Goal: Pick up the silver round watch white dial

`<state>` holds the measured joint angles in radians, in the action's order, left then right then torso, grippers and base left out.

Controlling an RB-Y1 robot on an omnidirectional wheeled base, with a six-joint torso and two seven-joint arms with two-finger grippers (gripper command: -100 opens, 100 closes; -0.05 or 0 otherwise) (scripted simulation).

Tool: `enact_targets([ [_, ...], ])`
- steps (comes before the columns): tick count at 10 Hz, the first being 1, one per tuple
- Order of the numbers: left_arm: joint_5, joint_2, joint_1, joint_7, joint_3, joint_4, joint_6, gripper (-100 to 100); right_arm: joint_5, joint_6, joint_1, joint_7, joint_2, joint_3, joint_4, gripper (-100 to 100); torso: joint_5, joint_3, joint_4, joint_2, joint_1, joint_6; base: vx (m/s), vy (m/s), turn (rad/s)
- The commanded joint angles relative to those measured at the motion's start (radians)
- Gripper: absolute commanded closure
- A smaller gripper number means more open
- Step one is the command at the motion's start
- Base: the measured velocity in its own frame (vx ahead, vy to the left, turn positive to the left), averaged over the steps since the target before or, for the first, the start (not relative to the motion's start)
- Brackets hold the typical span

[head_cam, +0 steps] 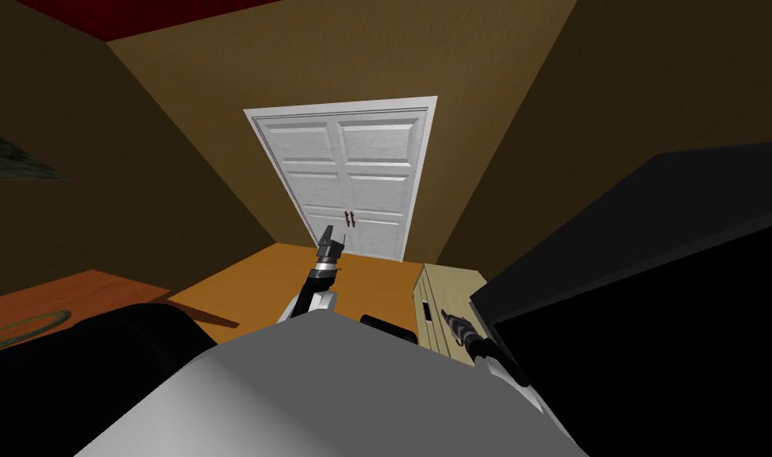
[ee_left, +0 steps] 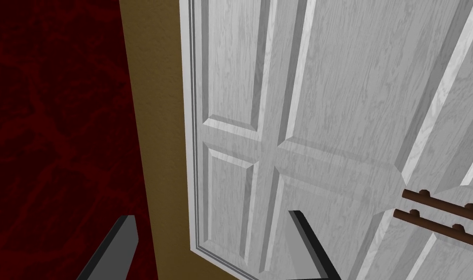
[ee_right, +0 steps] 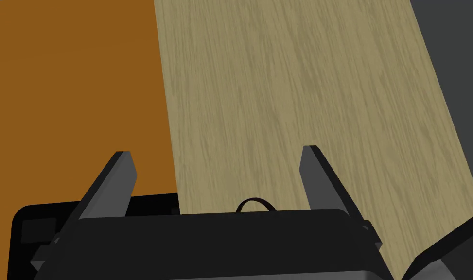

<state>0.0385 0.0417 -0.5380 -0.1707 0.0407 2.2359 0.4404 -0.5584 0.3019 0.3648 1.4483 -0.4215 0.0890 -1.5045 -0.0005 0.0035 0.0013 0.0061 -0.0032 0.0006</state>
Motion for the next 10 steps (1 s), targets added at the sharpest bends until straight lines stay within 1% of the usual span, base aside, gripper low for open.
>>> enact_targets([
  [1, 0.0, 0.0, 0.0, 0.0, 0.0, 0.0, 0.0, 0, -0.023, 0.022, 0.007, 0.047, -0.024, 0.016, 0.021, -100, 0.0, 0.0, 0.0, 0.0, 0.0, 0.0, -0.091, -0.043, 0.025],
  [5, 0.0, 0.0, 0.0, 0.0, 0.0, 0.0, 0.0, 0, -0.059, 0.065, 0.017, 0.128, -0.065, 0.041, 0.054, -100, 0.0, -0.001, 0.0, -0.001, 0.002, 0.0, -0.07, -0.023, 0.021],
  [6, 0.0, 0.0, 0.0, 0.0, 0.0, 0.0, 0.0, 0, -0.046, 0.064, 0.017, 0.114, -0.054, 0.032, 0.042, -100, 0.001, -0.001, 0.0, -0.002, 0.003, 0.0, -0.022, -0.002, 0.003],
  [7, 0.0, 0.0, 0.0, 0.0, 0.0, 0.0, 0.0, 0, -0.046, 0.068, 0.017, 0.12, -0.055, 0.032, 0.042, 0, 0.001, -0.002, -0.001, -0.004, 0.004, 0.0, 0.0, 0.0, 0.0],
  [8, 0.0, 0.0, 0.0, 0.0, 0.0, 0.0, 0.0, 0, -0.044, 0.052, 0.007, 0.096, -0.029, 0.033, 0.073, -100, 0.001, -0.003, -0.001, -0.005, 0.004, 0.0, 0.024, -0.019, -0.003],
  [10, 0.0, 0.0, 0.0, 0.0, 0.0, 0.0, 0.0, 0, -0.041, 0.036, -0.003, 0.074, -0.003, 0.033, 0.104, -100, 0.0, -0.005, -0.002, -0.009, 0.002, 0.0, 0.065, -0.035, 0.001],
])
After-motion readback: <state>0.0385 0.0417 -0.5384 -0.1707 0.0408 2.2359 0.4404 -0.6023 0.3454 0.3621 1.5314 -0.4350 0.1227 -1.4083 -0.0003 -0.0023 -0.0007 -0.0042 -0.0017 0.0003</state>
